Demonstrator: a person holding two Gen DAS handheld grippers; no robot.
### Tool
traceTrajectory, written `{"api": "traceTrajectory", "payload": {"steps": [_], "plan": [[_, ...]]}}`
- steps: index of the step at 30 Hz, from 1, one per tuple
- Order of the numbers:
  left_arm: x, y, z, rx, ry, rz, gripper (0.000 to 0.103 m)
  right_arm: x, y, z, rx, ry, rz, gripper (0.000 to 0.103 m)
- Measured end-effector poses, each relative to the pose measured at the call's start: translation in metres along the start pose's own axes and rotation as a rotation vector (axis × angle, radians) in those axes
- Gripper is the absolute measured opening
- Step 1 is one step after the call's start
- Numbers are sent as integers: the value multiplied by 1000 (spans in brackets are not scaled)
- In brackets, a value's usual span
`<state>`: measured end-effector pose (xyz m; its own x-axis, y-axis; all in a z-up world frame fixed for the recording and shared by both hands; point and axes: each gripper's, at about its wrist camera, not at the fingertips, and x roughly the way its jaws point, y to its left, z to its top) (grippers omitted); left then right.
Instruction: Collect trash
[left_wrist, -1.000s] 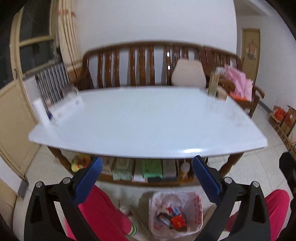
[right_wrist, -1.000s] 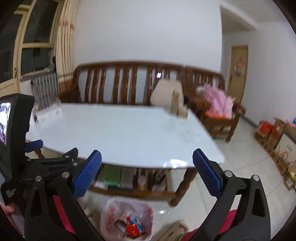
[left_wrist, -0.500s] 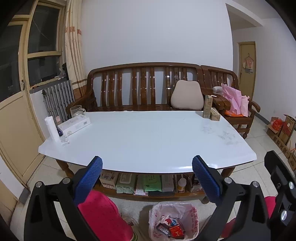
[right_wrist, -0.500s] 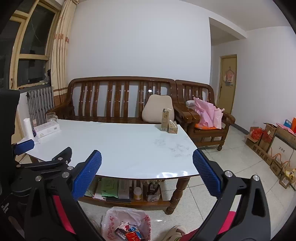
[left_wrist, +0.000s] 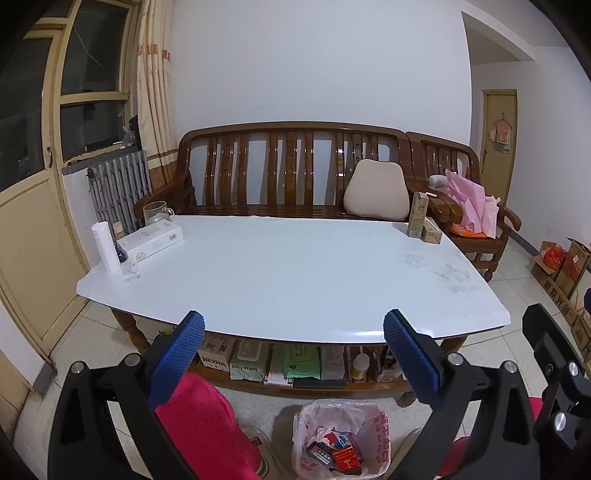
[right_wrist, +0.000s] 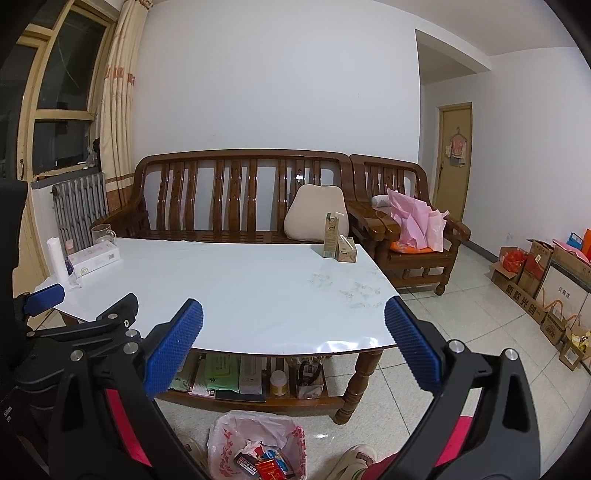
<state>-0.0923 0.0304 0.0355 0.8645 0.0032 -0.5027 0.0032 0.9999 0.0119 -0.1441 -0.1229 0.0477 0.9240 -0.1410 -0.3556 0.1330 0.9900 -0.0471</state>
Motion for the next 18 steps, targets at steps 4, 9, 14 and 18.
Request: {"api": "traceTrajectory", "payload": {"steps": [4, 9, 14, 18], "plan": [[0, 1, 0, -4, 6, -2, 95, 0, 1, 0, 2, 1, 0, 96], [0, 3, -1, -6, 10, 0, 95, -1, 1, 0, 1, 0, 0, 96], [2, 6, -1, -15, 17, 0, 95, 0, 2, 1, -4, -1, 2, 96], [3, 7, -1, -17, 20, 4, 95, 1, 2, 2, -8, 0, 3, 96]]}}
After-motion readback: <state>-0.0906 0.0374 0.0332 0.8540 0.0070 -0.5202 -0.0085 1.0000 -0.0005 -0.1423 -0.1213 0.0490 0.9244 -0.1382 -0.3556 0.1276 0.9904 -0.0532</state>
